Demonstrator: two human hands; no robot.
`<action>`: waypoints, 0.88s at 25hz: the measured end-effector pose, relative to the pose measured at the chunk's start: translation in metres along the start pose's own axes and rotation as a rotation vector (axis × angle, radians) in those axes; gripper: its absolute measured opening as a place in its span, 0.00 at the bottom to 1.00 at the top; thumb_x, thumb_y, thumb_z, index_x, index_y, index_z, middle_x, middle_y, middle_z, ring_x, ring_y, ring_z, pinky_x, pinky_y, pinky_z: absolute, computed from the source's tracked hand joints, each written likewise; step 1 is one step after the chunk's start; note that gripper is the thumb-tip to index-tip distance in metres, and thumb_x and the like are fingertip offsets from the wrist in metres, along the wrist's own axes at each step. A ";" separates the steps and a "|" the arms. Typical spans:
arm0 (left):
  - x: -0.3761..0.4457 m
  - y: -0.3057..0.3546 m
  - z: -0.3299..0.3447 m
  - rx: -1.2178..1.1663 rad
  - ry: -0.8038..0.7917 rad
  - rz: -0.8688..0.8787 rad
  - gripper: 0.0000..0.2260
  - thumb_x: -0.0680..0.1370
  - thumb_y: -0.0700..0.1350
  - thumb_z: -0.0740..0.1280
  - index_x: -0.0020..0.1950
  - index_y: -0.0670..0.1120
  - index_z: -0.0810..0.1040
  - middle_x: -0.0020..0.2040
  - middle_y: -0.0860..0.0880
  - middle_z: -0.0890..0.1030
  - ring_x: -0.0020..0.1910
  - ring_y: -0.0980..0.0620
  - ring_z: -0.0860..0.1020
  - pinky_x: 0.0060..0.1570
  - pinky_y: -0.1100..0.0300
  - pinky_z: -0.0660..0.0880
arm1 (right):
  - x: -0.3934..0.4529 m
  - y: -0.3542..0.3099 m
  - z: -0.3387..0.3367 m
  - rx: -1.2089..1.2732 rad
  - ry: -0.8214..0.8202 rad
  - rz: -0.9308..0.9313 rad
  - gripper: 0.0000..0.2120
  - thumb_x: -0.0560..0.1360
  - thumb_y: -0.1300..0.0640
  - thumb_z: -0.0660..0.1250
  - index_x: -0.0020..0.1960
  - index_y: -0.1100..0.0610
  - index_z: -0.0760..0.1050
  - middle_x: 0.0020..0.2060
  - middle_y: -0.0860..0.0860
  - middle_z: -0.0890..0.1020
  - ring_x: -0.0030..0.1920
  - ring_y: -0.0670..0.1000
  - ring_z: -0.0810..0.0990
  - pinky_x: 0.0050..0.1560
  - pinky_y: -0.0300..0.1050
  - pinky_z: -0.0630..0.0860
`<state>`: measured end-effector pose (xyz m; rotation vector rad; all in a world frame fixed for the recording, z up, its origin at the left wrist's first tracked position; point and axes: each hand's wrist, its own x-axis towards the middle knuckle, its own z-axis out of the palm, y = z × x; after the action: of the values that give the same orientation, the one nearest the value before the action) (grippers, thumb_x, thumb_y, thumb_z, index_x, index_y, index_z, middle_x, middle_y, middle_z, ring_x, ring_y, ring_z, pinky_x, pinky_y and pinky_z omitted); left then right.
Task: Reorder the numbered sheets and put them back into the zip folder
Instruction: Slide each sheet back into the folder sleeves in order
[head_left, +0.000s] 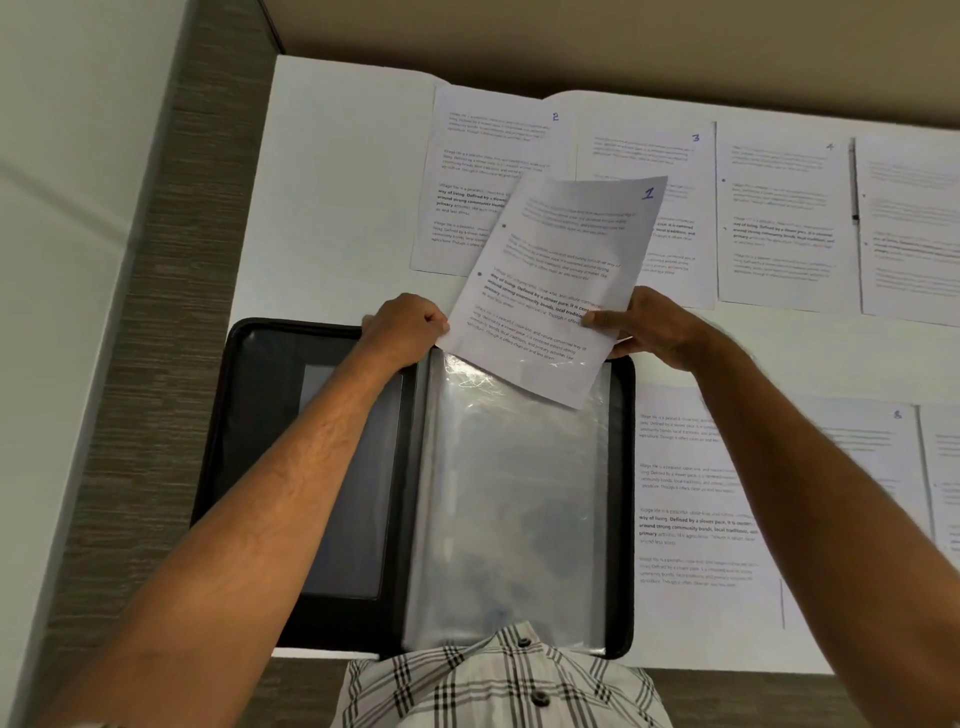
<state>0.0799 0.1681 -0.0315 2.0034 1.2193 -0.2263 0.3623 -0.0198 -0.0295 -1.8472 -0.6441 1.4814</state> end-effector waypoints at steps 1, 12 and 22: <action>0.000 0.002 0.000 0.008 -0.010 -0.001 0.09 0.82 0.48 0.66 0.52 0.47 0.85 0.52 0.52 0.84 0.53 0.49 0.78 0.63 0.50 0.65 | 0.000 0.001 -0.001 -0.021 -0.006 0.003 0.24 0.78 0.56 0.75 0.72 0.53 0.74 0.62 0.51 0.84 0.58 0.56 0.86 0.53 0.57 0.86; 0.002 -0.006 -0.011 0.070 -0.108 -0.020 0.07 0.82 0.50 0.66 0.51 0.50 0.83 0.52 0.52 0.82 0.57 0.47 0.76 0.63 0.48 0.60 | 0.000 -0.004 0.007 0.025 0.012 -0.023 0.22 0.77 0.56 0.75 0.70 0.53 0.76 0.61 0.50 0.85 0.58 0.54 0.87 0.51 0.54 0.86; 0.002 -0.003 -0.004 0.016 -0.057 0.002 0.06 0.80 0.49 0.71 0.51 0.48 0.84 0.50 0.53 0.83 0.53 0.50 0.76 0.58 0.50 0.60 | 0.000 0.003 -0.006 -0.014 0.001 -0.006 0.28 0.75 0.53 0.76 0.73 0.52 0.73 0.64 0.51 0.83 0.60 0.55 0.86 0.56 0.62 0.85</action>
<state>0.0774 0.1729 -0.0311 1.9979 1.1837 -0.2907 0.3678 -0.0224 -0.0309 -1.8551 -0.6612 1.4757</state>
